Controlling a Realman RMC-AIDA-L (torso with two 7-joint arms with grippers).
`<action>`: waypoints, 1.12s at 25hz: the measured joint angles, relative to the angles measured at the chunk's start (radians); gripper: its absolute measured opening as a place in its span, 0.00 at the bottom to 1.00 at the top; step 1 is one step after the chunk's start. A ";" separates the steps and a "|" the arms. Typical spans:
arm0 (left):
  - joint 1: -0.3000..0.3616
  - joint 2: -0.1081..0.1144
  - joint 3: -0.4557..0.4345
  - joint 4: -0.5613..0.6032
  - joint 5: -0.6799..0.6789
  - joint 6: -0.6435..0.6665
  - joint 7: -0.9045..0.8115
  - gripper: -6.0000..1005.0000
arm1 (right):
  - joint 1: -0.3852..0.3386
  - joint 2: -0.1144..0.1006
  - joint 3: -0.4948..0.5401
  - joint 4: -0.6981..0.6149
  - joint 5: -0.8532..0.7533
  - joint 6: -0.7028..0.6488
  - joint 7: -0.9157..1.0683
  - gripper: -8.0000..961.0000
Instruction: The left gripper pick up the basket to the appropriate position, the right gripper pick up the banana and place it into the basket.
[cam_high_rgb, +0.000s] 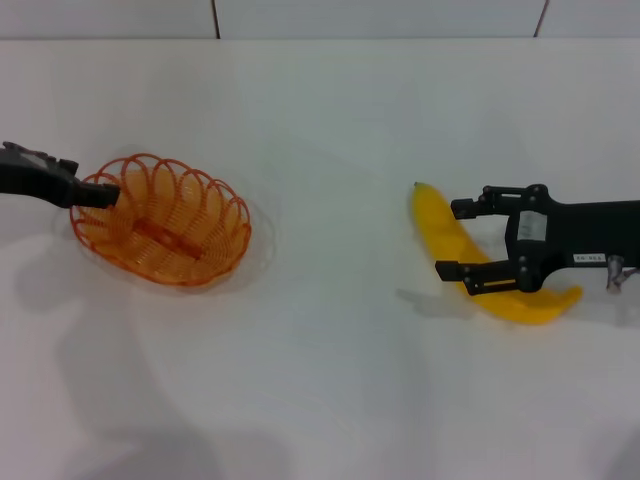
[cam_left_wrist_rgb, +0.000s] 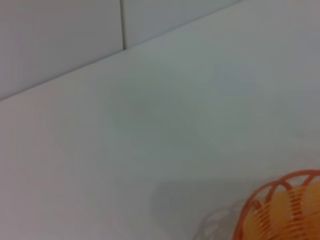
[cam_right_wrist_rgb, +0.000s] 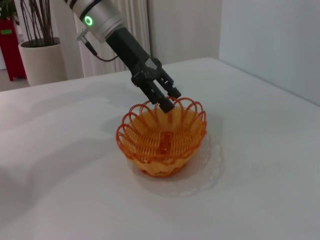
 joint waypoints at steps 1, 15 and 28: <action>-0.001 0.000 0.000 -0.004 0.001 -0.004 0.000 0.74 | 0.000 0.000 0.000 0.000 -0.002 0.000 0.000 0.89; -0.014 -0.010 -0.001 -0.045 0.000 -0.048 0.037 0.71 | 0.002 0.000 0.000 0.000 -0.007 -0.002 0.006 0.89; -0.008 -0.012 -0.001 -0.055 -0.011 -0.059 0.066 0.63 | 0.002 0.000 0.000 0.000 -0.007 -0.002 0.010 0.89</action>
